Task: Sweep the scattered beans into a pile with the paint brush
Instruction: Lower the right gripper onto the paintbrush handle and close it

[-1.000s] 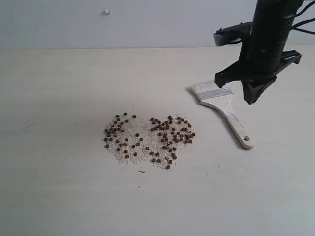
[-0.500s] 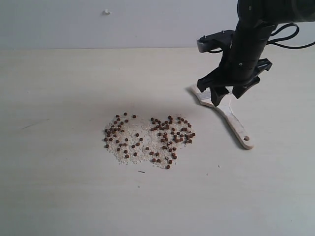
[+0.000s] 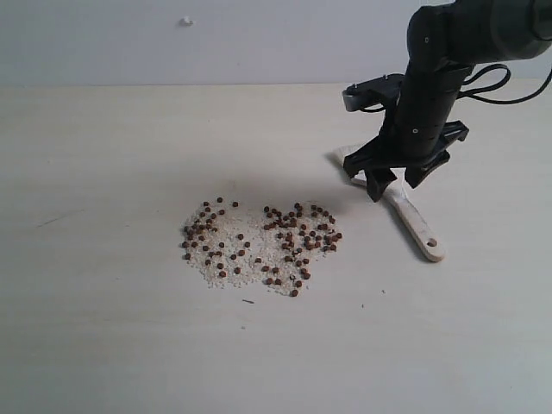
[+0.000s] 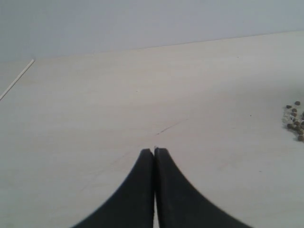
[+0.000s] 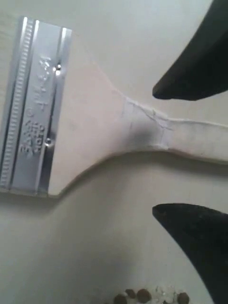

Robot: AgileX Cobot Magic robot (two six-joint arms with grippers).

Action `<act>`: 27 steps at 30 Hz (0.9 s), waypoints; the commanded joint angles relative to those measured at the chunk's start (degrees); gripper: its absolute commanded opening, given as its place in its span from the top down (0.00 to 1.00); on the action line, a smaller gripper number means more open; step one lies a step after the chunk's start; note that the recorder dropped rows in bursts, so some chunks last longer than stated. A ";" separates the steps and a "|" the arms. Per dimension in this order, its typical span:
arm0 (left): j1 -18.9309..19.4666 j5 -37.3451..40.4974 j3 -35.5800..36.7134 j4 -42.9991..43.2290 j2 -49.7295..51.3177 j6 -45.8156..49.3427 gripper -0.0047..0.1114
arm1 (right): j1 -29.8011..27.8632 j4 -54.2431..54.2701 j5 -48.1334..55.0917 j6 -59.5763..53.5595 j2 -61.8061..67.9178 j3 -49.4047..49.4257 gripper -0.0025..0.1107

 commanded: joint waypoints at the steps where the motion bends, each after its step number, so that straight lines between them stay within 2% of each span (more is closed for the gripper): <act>1: -1.27 -0.35 -0.05 0.01 -0.34 -0.46 0.96 | -1.35 0.00 0.41 -0.39 -0.02 0.08 0.45; 12: -1.40 -0.35 -0.05 0.01 -0.34 -0.46 0.96 | -1.35 0.00 -9.16 -1.39 -0.02 7.12 0.45; 23: -1.40 -0.35 -0.05 0.01 -0.34 -0.46 0.96 | -1.35 1.48 -8.93 -1.39 0.01 7.05 0.45; 27: -1.40 -0.35 -0.05 0.01 -0.34 -0.46 0.96 | -1.35 1.48 -4.22 -1.39 0.25 5.04 0.45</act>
